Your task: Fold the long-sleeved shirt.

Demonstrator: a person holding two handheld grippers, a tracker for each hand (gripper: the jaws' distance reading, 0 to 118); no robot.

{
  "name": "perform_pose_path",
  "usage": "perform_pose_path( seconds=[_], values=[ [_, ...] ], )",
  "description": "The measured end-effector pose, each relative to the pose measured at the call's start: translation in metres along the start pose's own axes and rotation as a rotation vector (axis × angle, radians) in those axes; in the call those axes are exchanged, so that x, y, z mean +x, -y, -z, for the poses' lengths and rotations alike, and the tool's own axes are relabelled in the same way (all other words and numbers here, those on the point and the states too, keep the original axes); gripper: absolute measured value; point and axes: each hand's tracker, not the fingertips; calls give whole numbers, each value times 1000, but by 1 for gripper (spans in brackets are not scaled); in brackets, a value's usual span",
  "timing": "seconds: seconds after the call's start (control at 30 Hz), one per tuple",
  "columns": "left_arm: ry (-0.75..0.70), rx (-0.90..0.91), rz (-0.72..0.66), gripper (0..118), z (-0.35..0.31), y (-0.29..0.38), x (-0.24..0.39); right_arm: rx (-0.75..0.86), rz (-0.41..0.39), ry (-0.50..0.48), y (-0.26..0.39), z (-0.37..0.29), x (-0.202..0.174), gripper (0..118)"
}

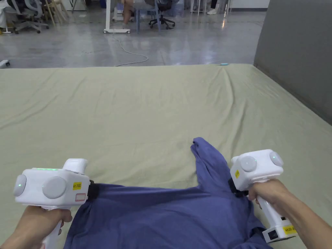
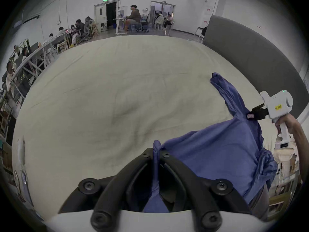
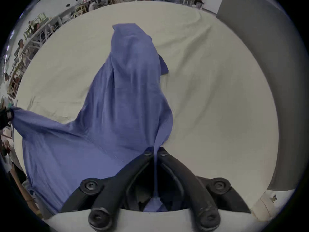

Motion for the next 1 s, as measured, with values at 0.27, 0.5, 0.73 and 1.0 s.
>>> perform_pose_path(
  seconds=[0.27, 0.5, 0.73, 1.0],
  values=[
    [28, 202, -3, 0, -68, -65, 1, 300, 17, -111, -35, -151, 40, 0],
    [-32, 474, 26, 0, -169, -182, 12, 611, -2, -75, -120, -311, 58, 0],
    [-129, 739, 62, 0, -272, -315, 31, 871, 39, 0, -221, -449, 67, 0],
    [-175, 874, -59, 0, -333, -392, 35, 1085, 88, 78, -270, -551, 64, 0]
  ],
)
